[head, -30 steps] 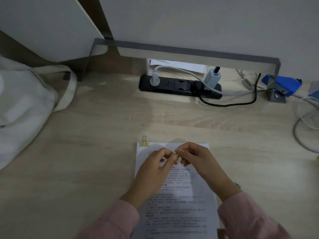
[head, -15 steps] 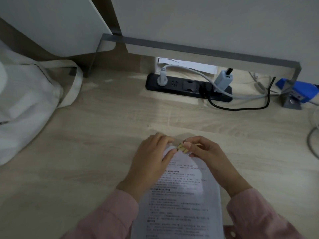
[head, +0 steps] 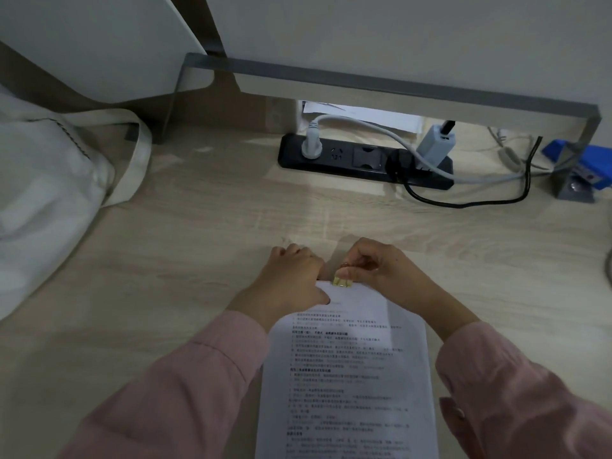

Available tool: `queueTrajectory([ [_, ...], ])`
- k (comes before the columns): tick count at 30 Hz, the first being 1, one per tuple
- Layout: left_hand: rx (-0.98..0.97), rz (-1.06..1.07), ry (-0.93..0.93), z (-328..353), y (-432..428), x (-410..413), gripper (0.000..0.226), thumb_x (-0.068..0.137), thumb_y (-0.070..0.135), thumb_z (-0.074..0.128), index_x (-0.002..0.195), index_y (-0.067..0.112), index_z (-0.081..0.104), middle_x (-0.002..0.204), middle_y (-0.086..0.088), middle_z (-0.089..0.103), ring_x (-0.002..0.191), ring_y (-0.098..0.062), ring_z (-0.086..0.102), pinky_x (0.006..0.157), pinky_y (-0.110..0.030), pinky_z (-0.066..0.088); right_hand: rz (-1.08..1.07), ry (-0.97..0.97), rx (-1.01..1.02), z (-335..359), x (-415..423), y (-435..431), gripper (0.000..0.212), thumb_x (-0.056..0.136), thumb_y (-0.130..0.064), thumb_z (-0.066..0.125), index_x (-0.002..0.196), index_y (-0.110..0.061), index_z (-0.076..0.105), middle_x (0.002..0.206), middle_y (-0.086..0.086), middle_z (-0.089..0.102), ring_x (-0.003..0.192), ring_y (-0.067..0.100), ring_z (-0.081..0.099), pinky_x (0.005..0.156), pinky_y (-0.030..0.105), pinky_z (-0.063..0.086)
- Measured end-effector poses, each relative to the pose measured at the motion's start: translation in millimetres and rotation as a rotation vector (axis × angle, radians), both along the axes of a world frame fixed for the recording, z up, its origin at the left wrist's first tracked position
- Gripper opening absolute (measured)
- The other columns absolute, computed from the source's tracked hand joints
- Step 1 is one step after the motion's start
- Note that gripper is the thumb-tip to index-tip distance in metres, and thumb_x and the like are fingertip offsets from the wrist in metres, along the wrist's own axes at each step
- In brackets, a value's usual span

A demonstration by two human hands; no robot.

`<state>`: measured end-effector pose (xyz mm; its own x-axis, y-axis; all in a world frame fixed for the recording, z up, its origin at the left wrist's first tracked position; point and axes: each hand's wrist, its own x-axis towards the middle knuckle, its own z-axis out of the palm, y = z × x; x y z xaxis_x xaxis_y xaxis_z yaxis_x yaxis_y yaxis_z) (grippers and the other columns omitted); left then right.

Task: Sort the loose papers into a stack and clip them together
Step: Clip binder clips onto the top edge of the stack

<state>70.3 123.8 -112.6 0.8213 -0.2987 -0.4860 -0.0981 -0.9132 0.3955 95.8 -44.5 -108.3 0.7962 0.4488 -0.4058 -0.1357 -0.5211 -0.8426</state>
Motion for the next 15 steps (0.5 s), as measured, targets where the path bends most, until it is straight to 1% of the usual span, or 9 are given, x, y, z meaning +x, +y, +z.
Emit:
queueTrajectory([
  [2,-0.059,0.017,0.023,1,3,1,0.028,0.081,0.035,0.061,0.105,0.021,0.061,0.113,0.002,0.054,0.115,-0.015,0.041,0.098,-0.031,0.026,0.031,0.013,0.002,0,3,3,0.008,0.078,-0.011,0.071,0.076,-0.009,0.064,0.082,0.004,0.059,0.074,0.01,0.056,0.067,0.013,0.045],
  [3,-0.096,0.037,0.031,1,5,1,0.023,0.082,0.033,0.061,0.102,0.021,0.062,0.107,0.004,0.055,0.112,-0.014,0.045,0.098,-0.031,0.027,0.037,0.023,0.01,0,5,3,0.008,0.079,-0.011,0.07,0.076,-0.008,0.063,0.083,0.006,0.059,0.073,0.009,0.055,0.065,0.011,0.045],
  [5,-0.186,0.099,0.06,3,9,-1,0.016,0.081,0.03,0.063,0.095,0.021,0.065,0.095,0.009,0.058,0.102,-0.011,0.054,0.099,-0.031,0.032,0.047,0.046,0.022,1,9,3,0.008,0.079,-0.01,0.07,0.076,-0.008,0.063,0.081,0.005,0.059,0.069,0.005,0.054,0.062,0.007,0.044],
  [6,-0.225,0.128,0.079,3,10,-1,0.015,0.081,0.029,0.064,0.093,0.021,0.065,0.092,0.01,0.06,0.098,-0.01,0.057,0.1,-0.032,0.035,0.056,0.061,0.023,1,11,3,0.008,0.079,-0.011,0.07,0.075,-0.008,0.063,0.08,0.004,0.059,0.068,0.005,0.054,0.061,0.007,0.043],
  [10,-0.303,0.177,0.107,4,14,-2,0.015,0.081,0.026,0.065,0.094,0.019,0.069,0.093,0.007,0.067,0.093,-0.008,0.06,0.096,-0.029,0.041,0.121,0.109,-0.021,-2,16,1,0.012,0.079,-0.014,0.07,0.083,-0.003,0.066,0.08,-0.001,0.062,0.067,-0.001,0.056,0.062,0.006,0.043],
  [15,-0.324,0.197,0.117,3,18,-2,0.014,0.085,0.027,0.062,0.097,0.021,0.069,0.099,0.007,0.069,0.094,-0.006,0.06,0.087,-0.019,0.04,0.14,0.194,-0.033,-2,19,-4,0.005,0.08,-0.018,0.068,0.082,-0.013,0.068,0.078,-0.007,0.065,0.07,-0.005,0.059,0.064,0.005,0.044],
])
